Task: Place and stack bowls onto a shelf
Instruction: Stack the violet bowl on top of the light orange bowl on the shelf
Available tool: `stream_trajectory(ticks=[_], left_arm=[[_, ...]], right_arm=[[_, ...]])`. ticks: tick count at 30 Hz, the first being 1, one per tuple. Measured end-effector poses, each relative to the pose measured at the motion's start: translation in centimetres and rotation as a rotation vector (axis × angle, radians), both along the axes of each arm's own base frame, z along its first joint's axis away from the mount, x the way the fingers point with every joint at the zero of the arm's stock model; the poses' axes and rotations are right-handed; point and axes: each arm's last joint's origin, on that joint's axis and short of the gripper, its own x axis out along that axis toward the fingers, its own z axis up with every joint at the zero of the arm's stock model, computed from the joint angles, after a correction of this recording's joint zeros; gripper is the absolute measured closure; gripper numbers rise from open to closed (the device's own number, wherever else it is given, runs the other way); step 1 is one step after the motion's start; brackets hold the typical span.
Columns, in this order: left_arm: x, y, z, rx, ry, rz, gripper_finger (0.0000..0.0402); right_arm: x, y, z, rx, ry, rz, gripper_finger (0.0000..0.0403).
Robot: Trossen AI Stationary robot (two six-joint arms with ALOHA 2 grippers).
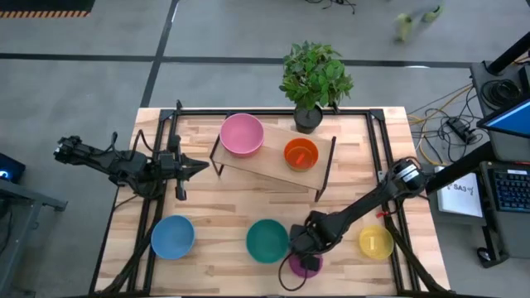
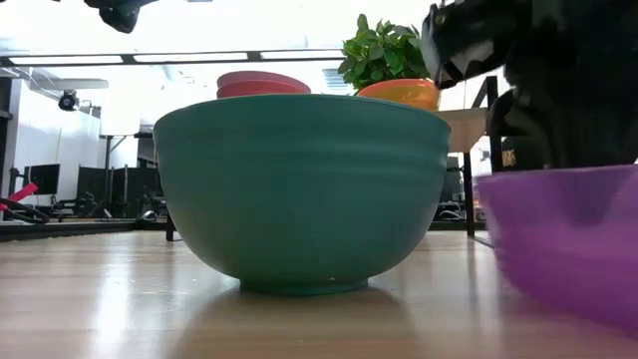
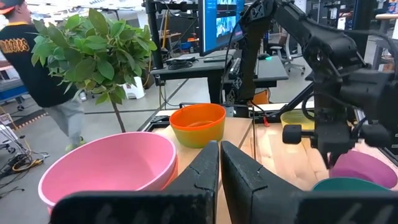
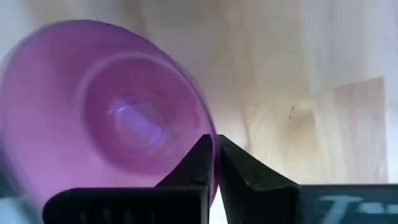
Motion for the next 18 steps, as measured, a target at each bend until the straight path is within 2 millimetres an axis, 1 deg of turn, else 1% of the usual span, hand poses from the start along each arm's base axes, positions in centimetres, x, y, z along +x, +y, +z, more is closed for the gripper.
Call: stream_trajectory(ticks=[3,7,10,12,15,18], left_arm=[[0.0,0.0,0.0,0.000,0.000,0.003,0.0402],[0.0,0.0,0.1,-0.003,-0.008,0.003,0.0402],[0.0,0.0,0.1,-0.004,-0.011,0.002,0.0402],[0.0,0.0,0.1,-0.004,-0.011,0.002,0.0402],[0.0,0.0,0.1,-0.005,-0.012,0.002,0.0402],[0.0,0.0,0.1,-0.005,-0.014,0.002,0.0402]], right_arm=[[-0.5,-0.3,1.8,0.088,0.003,-0.008,0.0394],[-1.3,-1.3,5.6,0.281,-0.003,-0.078,0.0394],[-1.9,-2.7,8.7,0.361,-0.077,-0.160,0.0394],[-2.3,-3.8,10.7,0.400,-0.156,-0.194,0.0394],[-3.1,-6.1,13.3,0.371,-0.285,-0.271,0.0394],[-4.1,-9.3,15.3,0.273,-0.405,-0.390,0.0394]])
